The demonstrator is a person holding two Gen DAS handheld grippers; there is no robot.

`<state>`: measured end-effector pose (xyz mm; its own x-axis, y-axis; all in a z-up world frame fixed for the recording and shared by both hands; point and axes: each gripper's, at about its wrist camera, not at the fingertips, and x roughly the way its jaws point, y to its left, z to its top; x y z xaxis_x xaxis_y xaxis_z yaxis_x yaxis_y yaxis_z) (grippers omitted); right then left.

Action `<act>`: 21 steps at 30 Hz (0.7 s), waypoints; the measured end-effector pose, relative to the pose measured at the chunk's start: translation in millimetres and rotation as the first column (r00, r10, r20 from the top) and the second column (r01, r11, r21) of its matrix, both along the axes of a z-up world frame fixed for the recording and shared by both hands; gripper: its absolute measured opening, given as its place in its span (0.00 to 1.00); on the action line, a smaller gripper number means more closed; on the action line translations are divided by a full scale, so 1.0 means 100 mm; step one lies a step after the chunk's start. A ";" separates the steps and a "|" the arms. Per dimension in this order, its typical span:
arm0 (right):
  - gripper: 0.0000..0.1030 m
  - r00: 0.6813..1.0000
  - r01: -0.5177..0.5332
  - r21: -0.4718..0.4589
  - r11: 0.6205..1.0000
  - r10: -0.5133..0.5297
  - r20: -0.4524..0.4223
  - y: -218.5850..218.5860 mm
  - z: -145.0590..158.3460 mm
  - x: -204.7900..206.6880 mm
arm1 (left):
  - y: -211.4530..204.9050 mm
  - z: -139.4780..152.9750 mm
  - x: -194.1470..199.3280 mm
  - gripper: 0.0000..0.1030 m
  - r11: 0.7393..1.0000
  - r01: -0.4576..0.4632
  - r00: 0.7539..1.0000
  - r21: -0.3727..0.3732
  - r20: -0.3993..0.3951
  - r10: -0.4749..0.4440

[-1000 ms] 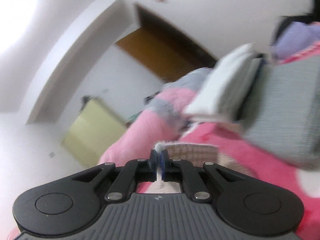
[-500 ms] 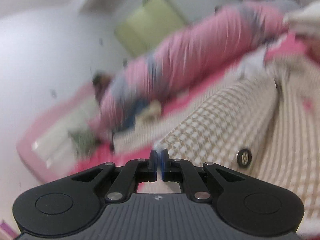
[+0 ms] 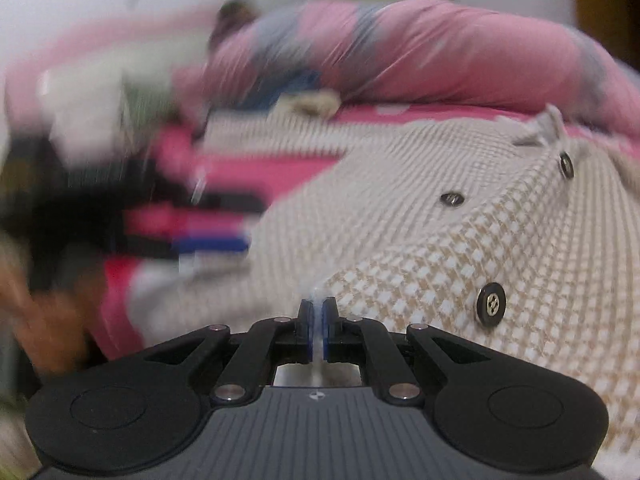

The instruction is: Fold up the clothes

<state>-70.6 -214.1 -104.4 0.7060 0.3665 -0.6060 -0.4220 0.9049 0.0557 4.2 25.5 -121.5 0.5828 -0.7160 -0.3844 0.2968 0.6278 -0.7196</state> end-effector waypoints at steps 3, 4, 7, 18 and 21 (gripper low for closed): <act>0.14 1.000 -0.024 0.064 0.998 0.025 -0.008 -0.08 0.04 -0.19 | -0.16 -0.02 0.05 0.65 0.998 0.046 0.999 0.040 -0.016 -0.046; 0.14 0.999 -0.033 0.091 0.995 0.035 -0.011 -0.11 0.06 -0.26 | -0.23 -0.02 0.06 0.65 0.996 0.060 0.998 0.065 -0.013 -0.060; 0.15 0.999 0.017 0.183 0.983 -0.010 -0.038 -0.37 0.11 -0.47 | -0.40 -0.04 0.07 0.63 0.988 0.093 0.996 0.124 -0.015 -0.092; 0.21 0.809 0.579 0.542 0.610 -0.511 -0.290 -2.17 0.07 -1.16 | -0.72 -0.04 0.10 0.27 0.954 0.067 0.998 0.291 -0.015 -0.065; 0.21 0.772 0.619 0.626 0.475 -0.515 -0.373 -2.35 -0.12 -1.11 | -0.80 -0.02 0.07 0.08 0.942 0.045 0.999 0.334 -0.011 -0.044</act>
